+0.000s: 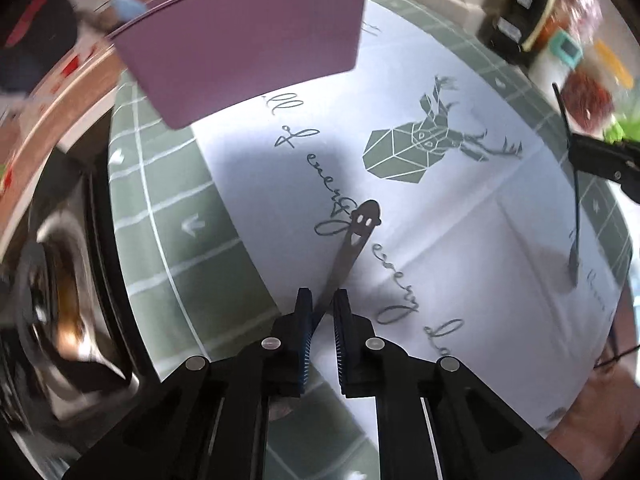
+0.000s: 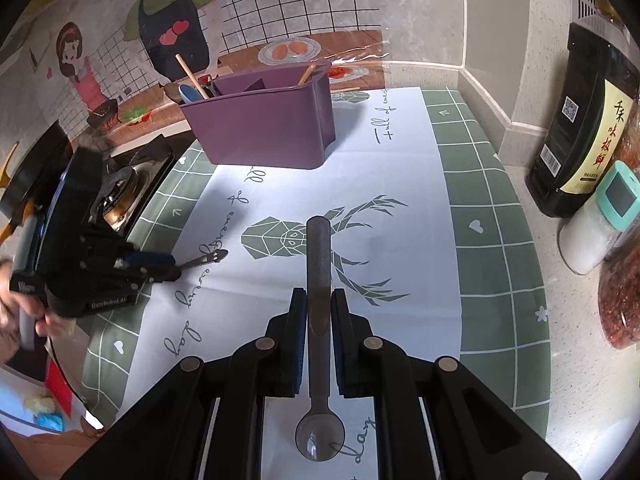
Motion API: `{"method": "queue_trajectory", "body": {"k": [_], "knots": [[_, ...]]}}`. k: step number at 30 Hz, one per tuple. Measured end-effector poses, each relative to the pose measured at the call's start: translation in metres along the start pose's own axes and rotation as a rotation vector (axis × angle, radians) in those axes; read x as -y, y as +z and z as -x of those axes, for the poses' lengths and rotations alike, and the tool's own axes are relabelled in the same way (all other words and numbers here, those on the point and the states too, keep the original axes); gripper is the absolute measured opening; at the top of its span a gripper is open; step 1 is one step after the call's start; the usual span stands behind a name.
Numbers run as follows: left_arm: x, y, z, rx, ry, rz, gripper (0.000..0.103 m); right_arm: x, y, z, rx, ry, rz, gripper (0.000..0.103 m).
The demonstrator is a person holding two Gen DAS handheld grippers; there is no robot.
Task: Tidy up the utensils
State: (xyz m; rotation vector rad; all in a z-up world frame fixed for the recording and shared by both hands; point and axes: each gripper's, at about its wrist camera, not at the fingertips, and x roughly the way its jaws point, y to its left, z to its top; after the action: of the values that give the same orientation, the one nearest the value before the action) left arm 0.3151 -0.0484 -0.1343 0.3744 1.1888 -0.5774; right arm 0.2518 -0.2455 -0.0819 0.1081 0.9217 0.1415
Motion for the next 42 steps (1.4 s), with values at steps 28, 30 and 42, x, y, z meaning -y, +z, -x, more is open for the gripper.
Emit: {"method": "queue_trajectory", "body": {"k": [28, 30, 42], "knots": [[0.069, 0.028, -0.007, -0.056, -0.031, -0.261, 0.02, -0.006, -0.006, 0.006, 0.02, 0.016, 0.008, 0.011], [0.06, 0.018, -0.001, -0.007, -0.05, -0.195, 0.016, -0.005, -0.006, 0.008, 0.026, 0.016, -0.001, 0.011], [0.011, -0.026, 0.071, 0.325, -0.146, 0.113, 0.003, -0.018, -0.001, 0.015, 0.039, -0.003, 0.03, 0.011]]}}
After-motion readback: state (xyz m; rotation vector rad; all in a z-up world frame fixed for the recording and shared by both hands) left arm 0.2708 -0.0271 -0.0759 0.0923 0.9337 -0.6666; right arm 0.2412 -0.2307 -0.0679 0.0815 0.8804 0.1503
